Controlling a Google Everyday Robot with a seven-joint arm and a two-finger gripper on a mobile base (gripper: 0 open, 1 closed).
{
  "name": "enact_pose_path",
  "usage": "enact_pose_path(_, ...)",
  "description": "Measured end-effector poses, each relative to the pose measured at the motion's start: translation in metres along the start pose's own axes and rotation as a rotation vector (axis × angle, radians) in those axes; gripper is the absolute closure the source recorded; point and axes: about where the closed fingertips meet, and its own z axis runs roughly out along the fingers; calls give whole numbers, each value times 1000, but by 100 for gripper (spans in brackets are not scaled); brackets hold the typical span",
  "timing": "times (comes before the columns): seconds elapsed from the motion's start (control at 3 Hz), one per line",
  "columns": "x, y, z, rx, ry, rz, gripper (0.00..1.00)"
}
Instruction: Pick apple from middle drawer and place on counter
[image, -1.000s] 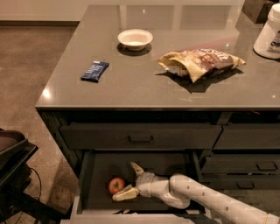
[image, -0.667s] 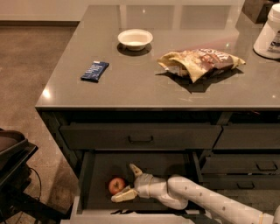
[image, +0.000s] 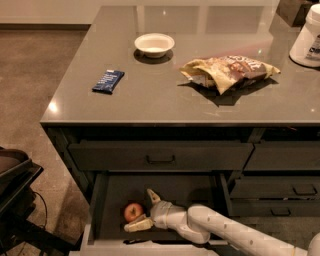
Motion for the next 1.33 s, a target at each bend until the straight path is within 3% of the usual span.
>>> enact_pose_path(0.67,9,2,12,102,-6,15,0)
enact_pose_path(1.0,10,1,12,107,-3,15,18)
enact_pose_path(1.33,10,1,12,107,-3,15,42)
